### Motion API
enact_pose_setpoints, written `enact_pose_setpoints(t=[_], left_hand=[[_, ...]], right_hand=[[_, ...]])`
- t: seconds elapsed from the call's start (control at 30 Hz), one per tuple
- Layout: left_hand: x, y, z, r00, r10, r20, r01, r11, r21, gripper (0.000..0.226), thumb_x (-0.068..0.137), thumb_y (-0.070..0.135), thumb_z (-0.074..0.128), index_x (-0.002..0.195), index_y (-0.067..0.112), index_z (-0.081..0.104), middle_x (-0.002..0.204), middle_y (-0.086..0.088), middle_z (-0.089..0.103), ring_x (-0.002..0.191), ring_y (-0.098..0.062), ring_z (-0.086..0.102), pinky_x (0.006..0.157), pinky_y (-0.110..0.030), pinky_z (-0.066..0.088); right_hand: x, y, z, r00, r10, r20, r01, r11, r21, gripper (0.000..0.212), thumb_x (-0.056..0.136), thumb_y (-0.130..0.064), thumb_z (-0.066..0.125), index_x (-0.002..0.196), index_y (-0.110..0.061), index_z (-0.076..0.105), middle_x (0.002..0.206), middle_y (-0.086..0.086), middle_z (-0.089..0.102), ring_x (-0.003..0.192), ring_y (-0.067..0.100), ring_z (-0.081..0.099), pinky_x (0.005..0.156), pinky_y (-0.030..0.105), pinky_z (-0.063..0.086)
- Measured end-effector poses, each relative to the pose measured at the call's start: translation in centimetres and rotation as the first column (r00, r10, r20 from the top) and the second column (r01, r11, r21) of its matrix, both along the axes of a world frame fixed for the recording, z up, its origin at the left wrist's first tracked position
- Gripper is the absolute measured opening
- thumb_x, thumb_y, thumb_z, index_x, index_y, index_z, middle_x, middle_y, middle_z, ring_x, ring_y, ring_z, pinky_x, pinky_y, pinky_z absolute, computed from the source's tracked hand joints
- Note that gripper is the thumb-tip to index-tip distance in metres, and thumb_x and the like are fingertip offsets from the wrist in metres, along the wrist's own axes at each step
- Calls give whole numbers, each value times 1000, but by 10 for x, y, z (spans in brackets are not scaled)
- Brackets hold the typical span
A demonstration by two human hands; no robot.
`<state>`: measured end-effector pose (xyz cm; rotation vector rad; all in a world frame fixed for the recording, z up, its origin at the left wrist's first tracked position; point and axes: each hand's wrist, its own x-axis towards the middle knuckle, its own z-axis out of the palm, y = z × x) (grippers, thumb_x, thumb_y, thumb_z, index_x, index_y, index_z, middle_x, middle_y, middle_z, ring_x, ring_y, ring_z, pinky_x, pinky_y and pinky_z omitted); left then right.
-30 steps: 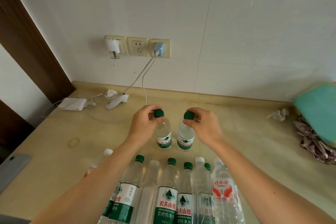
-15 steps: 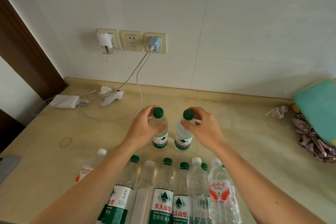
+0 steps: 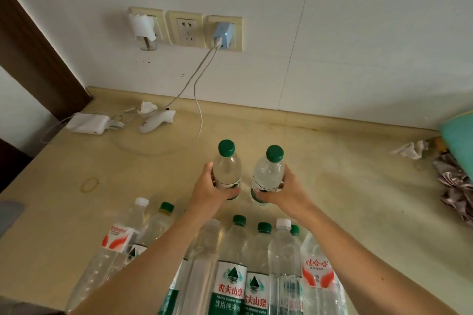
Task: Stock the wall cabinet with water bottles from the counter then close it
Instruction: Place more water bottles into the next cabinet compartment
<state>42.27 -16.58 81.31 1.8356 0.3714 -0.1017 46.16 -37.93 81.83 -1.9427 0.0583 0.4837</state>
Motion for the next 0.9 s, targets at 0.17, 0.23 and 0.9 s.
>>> enact_pose_setpoints(t=[0.17,0.23,0.9], left_hand=[[-6,3,2,999,12,48,-11,1000,-15,57,65,30,92,108,36,56,104,11,69,100,-9,66,85,-30,53],[-8,5,12,996,13,85,-9,999,-42,56,65,31,93,107,36,57,103,12,70,100,-7,66,84,-28,52],[-38,8,357,696,-87,713,295,940,-173,38,73,26,87,103,30,64,92,9,76,82,-7,74,61,-18,56]], right_hand=[[-13,1,12,989,-148,7,147,986,80,65,71,-19,91,123,-29,55,119,-10,66,99,12,68,74,24,52],[-20,2,26,981,-191,37,186,976,116,60,70,-21,91,117,-35,56,114,-13,68,96,10,70,73,22,53],[-112,36,351,662,-439,607,193,883,428,47,58,-46,87,101,-40,70,101,-9,77,93,9,74,80,33,59]])
